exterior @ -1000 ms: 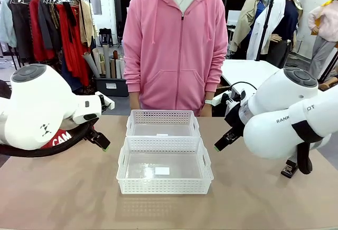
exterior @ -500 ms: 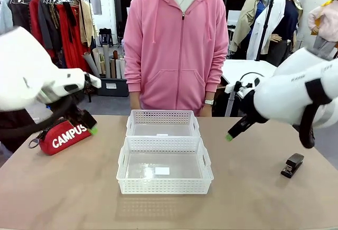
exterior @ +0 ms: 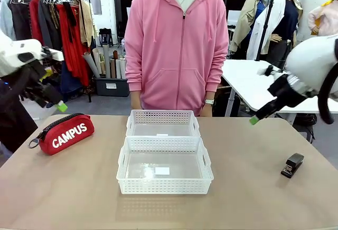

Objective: Distribute items into two baskets.
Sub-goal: Pick up the Pencil pouch that the person points to.

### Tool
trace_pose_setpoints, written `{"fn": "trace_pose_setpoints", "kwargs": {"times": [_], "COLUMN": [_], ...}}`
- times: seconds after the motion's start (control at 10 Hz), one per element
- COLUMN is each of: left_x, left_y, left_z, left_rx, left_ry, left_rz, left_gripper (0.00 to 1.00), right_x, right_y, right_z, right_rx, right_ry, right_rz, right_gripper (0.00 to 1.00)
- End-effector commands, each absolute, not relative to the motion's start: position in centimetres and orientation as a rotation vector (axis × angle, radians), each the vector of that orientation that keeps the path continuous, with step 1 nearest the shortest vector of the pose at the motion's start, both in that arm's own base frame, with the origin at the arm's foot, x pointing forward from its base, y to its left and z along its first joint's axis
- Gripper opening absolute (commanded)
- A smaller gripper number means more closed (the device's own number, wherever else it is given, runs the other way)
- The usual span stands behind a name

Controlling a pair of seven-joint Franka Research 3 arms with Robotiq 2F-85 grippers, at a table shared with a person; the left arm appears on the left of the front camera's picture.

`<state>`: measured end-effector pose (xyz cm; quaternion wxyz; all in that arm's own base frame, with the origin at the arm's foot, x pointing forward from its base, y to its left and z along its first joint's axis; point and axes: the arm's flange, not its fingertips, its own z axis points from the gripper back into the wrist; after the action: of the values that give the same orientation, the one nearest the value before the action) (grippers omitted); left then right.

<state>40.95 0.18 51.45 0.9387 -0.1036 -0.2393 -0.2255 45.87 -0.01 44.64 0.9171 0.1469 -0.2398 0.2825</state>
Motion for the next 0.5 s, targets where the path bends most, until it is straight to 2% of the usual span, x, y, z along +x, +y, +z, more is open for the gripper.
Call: {"fn": "trace_pose_setpoints", "kwargs": {"times": [0.0, 0.4], "left_x": [38.2, 34.7], "left_y": [4.0, 9.7], "left_z": [52.6, 54.6], "left_rx": [-0.271, -0.363], "left_ry": [-0.564, -0.689], "left_rz": [-0.417, -0.396], "left_gripper": [1.00, 1.00], "right_x": [46.4, 44.7], "right_y": [-5.1, -12.5], "right_z": [45.1, 46.0], "right_rx": [0.428, 0.599], "right_ry": [-0.499, -0.491], "right_rz": [0.522, 0.413], "right_gripper": [1.00, 1.00]}}
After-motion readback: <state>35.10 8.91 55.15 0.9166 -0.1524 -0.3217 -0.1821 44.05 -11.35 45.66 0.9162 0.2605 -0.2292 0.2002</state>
